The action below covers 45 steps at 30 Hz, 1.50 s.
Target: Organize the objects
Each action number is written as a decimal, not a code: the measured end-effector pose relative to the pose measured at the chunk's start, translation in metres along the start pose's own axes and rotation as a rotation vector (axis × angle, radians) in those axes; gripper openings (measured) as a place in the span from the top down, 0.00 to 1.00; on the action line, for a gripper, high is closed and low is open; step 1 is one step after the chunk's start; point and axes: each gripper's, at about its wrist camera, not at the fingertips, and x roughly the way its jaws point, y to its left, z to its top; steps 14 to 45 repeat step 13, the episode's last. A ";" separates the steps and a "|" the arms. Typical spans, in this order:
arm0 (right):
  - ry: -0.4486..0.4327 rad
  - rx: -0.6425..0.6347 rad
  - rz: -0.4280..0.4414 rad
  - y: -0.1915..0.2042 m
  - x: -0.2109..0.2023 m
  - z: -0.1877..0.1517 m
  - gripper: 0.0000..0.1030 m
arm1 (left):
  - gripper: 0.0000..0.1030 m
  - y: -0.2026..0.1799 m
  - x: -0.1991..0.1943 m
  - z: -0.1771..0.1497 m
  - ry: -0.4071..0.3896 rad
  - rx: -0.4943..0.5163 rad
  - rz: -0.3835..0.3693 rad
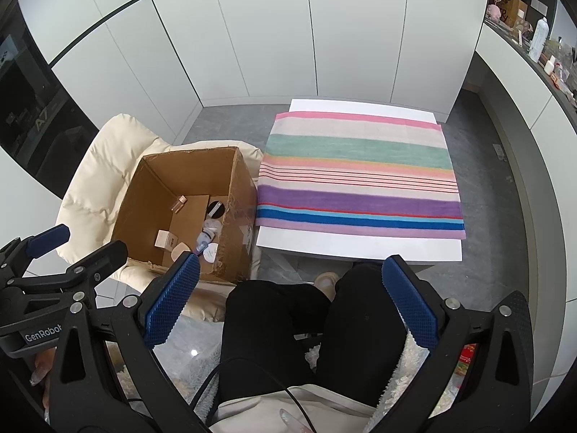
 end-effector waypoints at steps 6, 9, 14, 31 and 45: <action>0.000 -0.002 -0.001 -0.001 0.000 -0.001 0.00 | 0.03 0.000 -0.001 0.000 -0.005 -0.002 0.000; 0.006 0.000 0.003 -0.002 0.001 -0.002 0.00 | 0.03 0.000 -0.001 0.000 -0.007 0.000 0.001; 0.006 -0.001 0.005 -0.002 0.001 -0.004 0.00 | 0.03 0.001 -0.002 -0.001 -0.011 0.003 0.003; 0.006 -0.001 0.005 -0.002 0.001 -0.004 0.00 | 0.03 0.001 -0.002 -0.001 -0.011 0.003 0.003; 0.006 -0.001 0.005 -0.002 0.001 -0.004 0.00 | 0.03 0.001 -0.002 -0.001 -0.011 0.003 0.003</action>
